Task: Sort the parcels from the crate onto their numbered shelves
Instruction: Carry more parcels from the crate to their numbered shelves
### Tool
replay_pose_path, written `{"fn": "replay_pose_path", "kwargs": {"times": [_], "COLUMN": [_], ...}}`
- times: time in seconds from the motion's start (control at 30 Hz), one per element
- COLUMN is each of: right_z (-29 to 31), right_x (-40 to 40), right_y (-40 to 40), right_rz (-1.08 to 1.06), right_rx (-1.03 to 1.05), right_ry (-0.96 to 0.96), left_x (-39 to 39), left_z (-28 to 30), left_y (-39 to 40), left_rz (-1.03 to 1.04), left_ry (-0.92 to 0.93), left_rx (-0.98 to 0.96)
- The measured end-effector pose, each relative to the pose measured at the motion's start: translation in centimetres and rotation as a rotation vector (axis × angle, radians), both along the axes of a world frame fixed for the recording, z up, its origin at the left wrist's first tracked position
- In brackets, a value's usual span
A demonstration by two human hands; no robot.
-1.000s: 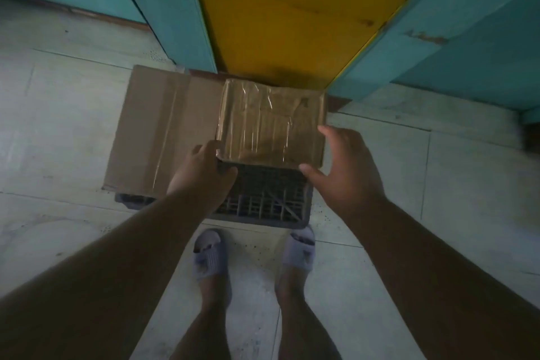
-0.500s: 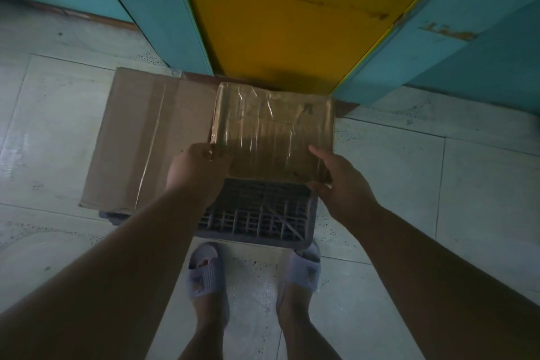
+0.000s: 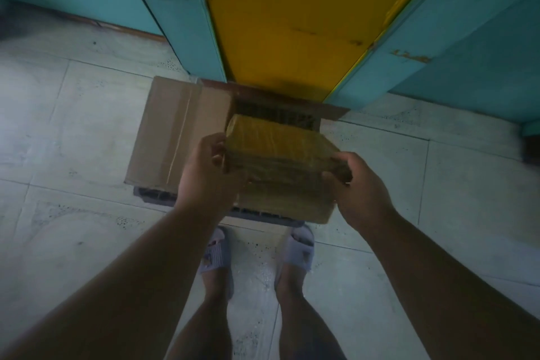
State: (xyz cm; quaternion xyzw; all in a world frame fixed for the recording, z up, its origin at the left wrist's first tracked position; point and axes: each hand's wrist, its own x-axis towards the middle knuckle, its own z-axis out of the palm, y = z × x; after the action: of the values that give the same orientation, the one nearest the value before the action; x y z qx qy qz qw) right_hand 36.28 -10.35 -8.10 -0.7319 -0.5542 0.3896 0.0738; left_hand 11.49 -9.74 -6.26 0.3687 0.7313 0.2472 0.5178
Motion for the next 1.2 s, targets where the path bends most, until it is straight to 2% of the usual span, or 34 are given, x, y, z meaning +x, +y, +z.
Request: {"fn": "replay_pose_path", "kwargs": {"times": [0.07,0.13,0.27,0.37,0.47,0.57,0.73,0.83,0.97,1.1,1.2], "right_z": [5.6,11.7,23.2,30.7,36.0,39.6,43.6,45.6,47.6,47.5,46.8], "right_x": [-0.3,-0.7,-1.6,-1.9,-1.8,-2.2,-3.3,-4.2,-6.2,-7.2,-7.4], "right_y": [-1.1,-2.1,-3.1,-2.6,-1.6,-0.6,0.8,0.5,-0.6,-2.1,-4.1], "right_rz": [-0.003,-0.017,-0.024,0.159,0.38,0.308,-0.003,-0.065,-0.117,-0.364,-0.558], "right_rx": [0.029,0.077,0.231,0.299,0.359,0.426,0.525,0.565,0.605,0.685,0.75], "right_ry": [-0.003,-0.021,0.077,0.122,0.078,0.143,0.236,0.205,0.138,0.192,0.305], "left_x": [-0.5,-0.9,-1.1,-2.2,-3.8,-4.7,-5.8,-6.9,-8.1,-9.3,-9.2], "left_z": [5.1,10.5,21.0,28.0,32.9,36.6,40.5,41.1,41.3,40.4,40.2], "left_y": [-0.2,-0.4,-1.1,-1.2,-1.2,-1.3,-1.8,-2.2,-1.9,-2.9,-4.1], "left_rz": [0.055,0.062,0.125,0.28,0.352,0.28,-0.016,-0.186,-0.173,-0.141,-0.254], "left_ry": [-0.079,-0.071,0.106,0.208,0.215,0.127,-0.233,-0.406,-0.378,-0.462,-0.433], "left_rx": [0.014,0.01,0.085,0.125,0.214,0.322,0.45,0.446,0.441,0.453,0.5]}}
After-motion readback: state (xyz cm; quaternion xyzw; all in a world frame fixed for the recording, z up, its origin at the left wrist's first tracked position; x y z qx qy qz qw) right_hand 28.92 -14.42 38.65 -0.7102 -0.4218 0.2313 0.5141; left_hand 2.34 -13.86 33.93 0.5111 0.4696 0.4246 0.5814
